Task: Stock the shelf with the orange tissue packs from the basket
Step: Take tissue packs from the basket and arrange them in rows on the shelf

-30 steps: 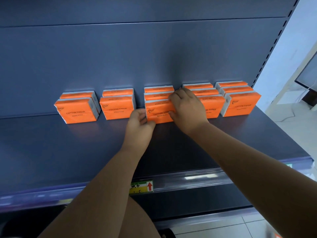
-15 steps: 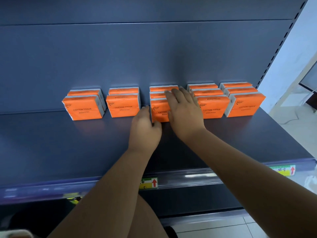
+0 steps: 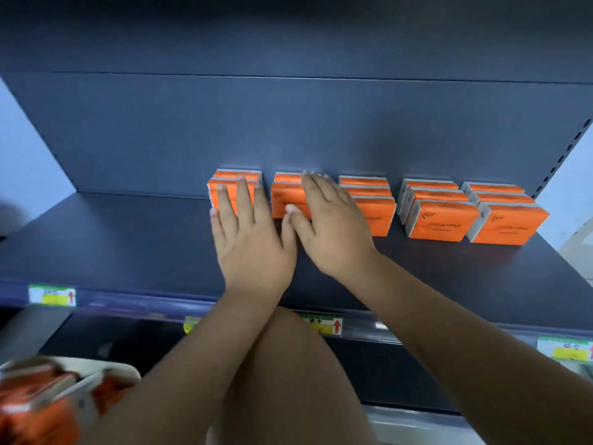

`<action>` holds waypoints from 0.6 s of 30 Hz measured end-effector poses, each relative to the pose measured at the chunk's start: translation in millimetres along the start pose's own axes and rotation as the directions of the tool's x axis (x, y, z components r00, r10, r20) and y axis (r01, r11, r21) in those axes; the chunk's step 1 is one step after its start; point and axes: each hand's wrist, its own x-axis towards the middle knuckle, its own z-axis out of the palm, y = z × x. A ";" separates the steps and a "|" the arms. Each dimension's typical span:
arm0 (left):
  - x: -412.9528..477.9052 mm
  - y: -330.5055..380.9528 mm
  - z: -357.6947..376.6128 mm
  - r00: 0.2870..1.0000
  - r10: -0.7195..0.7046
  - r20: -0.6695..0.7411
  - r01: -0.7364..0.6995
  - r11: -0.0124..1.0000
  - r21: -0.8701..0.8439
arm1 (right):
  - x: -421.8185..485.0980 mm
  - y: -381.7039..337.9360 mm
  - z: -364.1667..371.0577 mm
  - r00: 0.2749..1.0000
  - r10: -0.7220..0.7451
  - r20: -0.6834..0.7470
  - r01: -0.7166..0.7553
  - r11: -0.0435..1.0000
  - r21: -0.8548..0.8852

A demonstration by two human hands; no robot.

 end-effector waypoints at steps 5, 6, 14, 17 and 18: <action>-27.5 -77.3 -72.6 0.993 -0.110 -0.050 0.113 0.990 0.078 | -7.0 -103.2 14.1 0.979 -0.197 0.058 0.191 0.976 0.100; -34.6 -96.6 -87.6 0.990 -0.124 -0.066 0.131 0.985 0.110 | -9.3 -125.9 19.5 0.967 -0.246 0.065 0.237 0.964 0.122; -134.4 -251.1 -183.3 0.948 -0.317 -0.007 0.298 0.885 0.358 | -61.2 -266.8 93.6 0.810 -0.537 0.235 0.476 0.837 0.269; -161.7 -289.7 -192.7 0.779 -0.601 0.177 0.569 0.797 0.202 | -90.2 -289.2 127.4 0.759 -0.579 0.298 0.493 0.810 0.318; -162.1 -297.8 -192.6 0.703 -0.677 0.218 0.678 0.730 0.081 | -98.5 -293.1 138.4 0.740 -0.583 0.335 0.484 0.808 0.336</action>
